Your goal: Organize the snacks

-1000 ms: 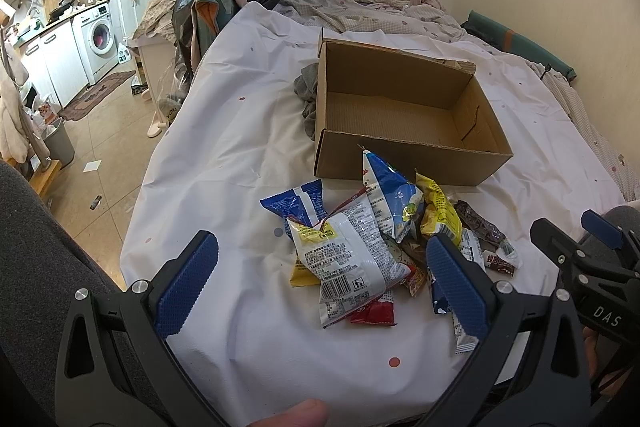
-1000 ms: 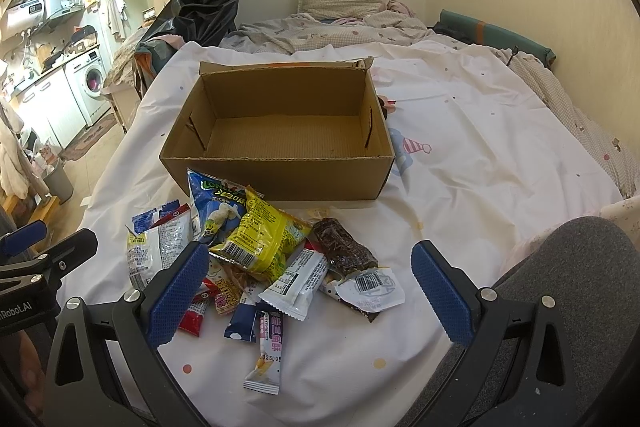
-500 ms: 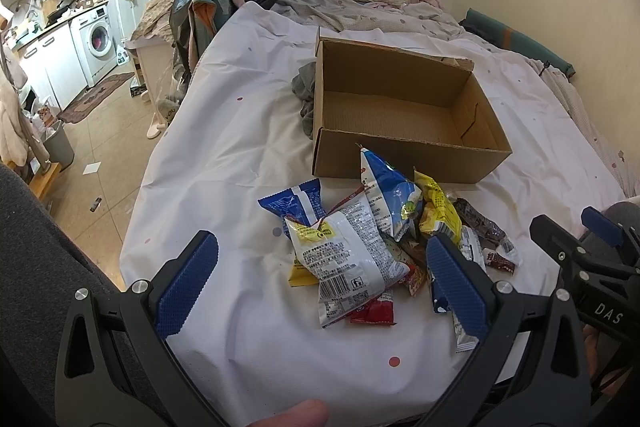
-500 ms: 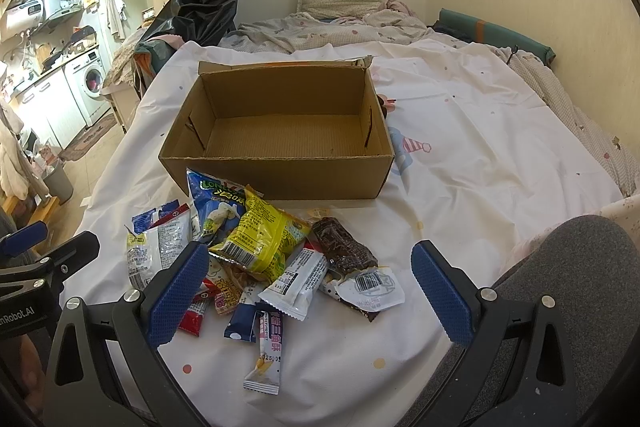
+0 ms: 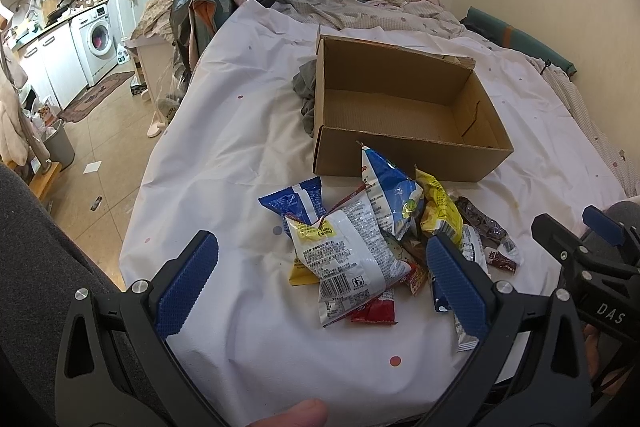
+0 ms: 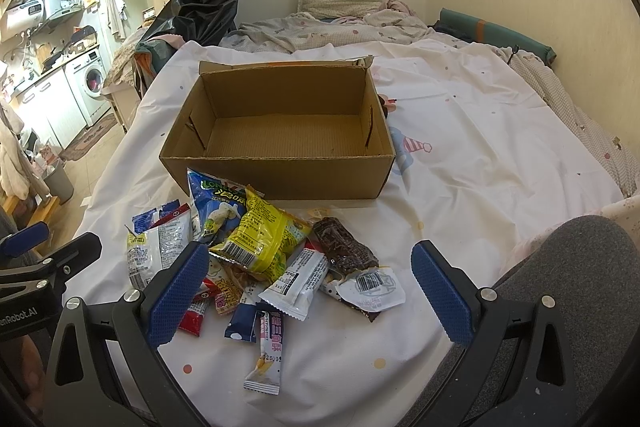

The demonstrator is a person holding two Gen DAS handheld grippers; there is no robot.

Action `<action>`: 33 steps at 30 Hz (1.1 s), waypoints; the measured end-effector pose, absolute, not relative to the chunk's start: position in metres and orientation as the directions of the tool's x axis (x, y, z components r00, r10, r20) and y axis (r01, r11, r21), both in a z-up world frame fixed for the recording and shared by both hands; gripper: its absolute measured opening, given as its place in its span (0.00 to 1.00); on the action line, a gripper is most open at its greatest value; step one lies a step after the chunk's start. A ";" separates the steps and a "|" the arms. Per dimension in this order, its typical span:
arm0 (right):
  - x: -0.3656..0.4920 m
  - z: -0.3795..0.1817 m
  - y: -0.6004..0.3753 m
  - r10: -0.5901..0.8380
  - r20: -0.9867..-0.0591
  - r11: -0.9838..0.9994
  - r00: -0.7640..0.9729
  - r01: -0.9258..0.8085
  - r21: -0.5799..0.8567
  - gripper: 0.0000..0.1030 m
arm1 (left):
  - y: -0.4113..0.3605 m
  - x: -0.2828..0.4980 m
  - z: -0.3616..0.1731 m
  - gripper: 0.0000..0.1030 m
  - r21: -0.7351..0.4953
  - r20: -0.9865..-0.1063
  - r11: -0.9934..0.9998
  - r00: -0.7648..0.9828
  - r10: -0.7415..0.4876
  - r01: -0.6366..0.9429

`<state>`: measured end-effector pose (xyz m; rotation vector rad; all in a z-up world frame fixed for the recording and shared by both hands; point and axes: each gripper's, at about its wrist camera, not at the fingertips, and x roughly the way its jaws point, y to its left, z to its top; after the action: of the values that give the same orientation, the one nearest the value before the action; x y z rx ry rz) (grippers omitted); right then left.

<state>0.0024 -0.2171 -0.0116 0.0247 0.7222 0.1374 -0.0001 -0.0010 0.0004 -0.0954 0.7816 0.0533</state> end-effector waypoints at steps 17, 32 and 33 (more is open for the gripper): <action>0.042 0.019 -0.245 0.227 -0.658 0.973 0.718 -0.132 0.192 1.00 | 0.010 0.016 0.019 1.00 -0.069 -0.719 0.992 0.695 0.022 -0.102; 0.080 -0.020 -0.276 0.329 -0.715 0.918 0.617 -0.032 0.395 1.00 | 0.062 0.083 -0.004 0.99 -0.163 -0.860 0.949 0.510 -0.004 -0.268; 0.081 -0.021 -0.275 0.319 -0.719 0.922 0.618 -0.027 0.386 1.00 | 0.061 0.085 -0.015 0.99 -0.183 -0.881 0.943 0.472 -0.032 -0.278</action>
<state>0.0806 -0.2750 -0.0210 0.3570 0.8869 0.2039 0.0851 0.0613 -0.0150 -0.3216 1.0731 0.1542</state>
